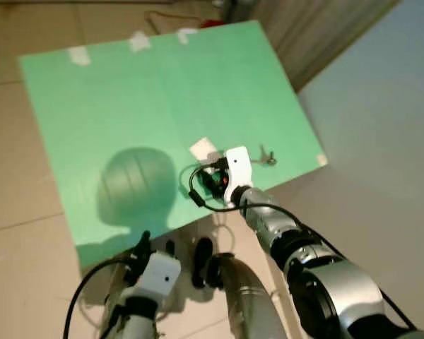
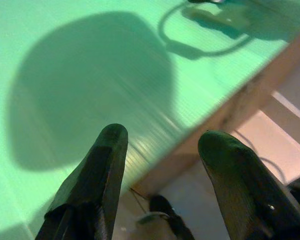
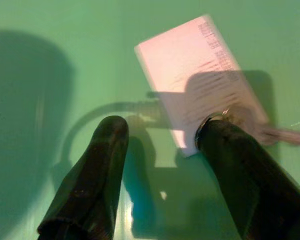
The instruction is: Hang keys on a hook
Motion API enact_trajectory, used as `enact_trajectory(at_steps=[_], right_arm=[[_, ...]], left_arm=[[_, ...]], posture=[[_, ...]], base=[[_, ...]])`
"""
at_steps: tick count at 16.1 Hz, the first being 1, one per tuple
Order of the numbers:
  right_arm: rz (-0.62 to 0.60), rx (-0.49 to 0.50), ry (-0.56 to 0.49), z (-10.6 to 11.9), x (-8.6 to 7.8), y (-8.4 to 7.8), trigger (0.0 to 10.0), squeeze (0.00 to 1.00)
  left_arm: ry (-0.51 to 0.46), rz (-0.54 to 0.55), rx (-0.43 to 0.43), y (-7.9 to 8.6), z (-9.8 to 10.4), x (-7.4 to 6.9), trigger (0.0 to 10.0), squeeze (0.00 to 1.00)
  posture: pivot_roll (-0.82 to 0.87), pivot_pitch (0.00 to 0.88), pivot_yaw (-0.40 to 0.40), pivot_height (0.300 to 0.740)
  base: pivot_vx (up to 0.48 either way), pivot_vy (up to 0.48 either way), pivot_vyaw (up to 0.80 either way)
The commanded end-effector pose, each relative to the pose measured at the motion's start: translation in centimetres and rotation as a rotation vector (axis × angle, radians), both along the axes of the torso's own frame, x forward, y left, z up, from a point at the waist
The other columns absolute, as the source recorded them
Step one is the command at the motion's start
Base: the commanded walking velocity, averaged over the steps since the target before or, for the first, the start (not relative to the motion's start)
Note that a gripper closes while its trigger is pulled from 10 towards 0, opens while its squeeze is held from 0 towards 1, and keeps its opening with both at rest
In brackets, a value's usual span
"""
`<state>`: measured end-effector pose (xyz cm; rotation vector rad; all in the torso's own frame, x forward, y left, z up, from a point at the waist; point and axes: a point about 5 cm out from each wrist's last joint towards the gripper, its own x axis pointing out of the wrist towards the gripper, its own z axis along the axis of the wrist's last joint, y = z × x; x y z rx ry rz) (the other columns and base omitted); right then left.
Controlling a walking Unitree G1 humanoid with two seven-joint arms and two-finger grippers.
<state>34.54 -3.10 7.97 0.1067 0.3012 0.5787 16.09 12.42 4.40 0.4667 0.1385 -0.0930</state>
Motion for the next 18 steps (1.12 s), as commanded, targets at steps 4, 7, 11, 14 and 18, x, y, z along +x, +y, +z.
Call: enact_trajectory(at_steps=[4,7,11,14,18], right_arm=[[0.067,0.058,0.085,-1.2,-2.1,3.6,10.0,0.0],[0.045,0.03,0.082,-1.3,-2.1,3.7,10.0,0.0],[0.02,0.031,0.088,-1.2,-2.1,3.9,10.0,0.0],[-0.014,0.049,0.106,-0.9,-1.8,4.1,1.9,0.0],[-0.031,0.055,0.123,-0.7,-1.9,4.6,8.0,0.0]], left_arm=[[0.037,-0.033,0.0,-1.2,-0.7,-0.8,10.0,0.0],[0.035,-0.038,0.002,-1.2,-0.6,-0.9,10.0,0.0],[0.035,-0.037,0.005,-1.2,-0.6,-1.2,10.0,0.0],[0.033,-0.038,0.005,-1.3,-0.6,-1.2,10.0,0.0],[0.031,-0.039,0.007,-1.5,-0.5,-1.4,10.0,0.0]], posture=[[0.34,0.49,-0.316,0.74],[0.34,0.499,-0.319,0.74],[0.35,0.505,-0.322,0.74],[0.35,0.508,-0.326,0.74],[0.36,0.521,-0.33,0.74]], base=[[0.0,0.0,0.0],[0.0,0.0,0.0],[0.0,0.0,0.0],[0.0,0.0,0.0],[0.0,0.0,0.0]])
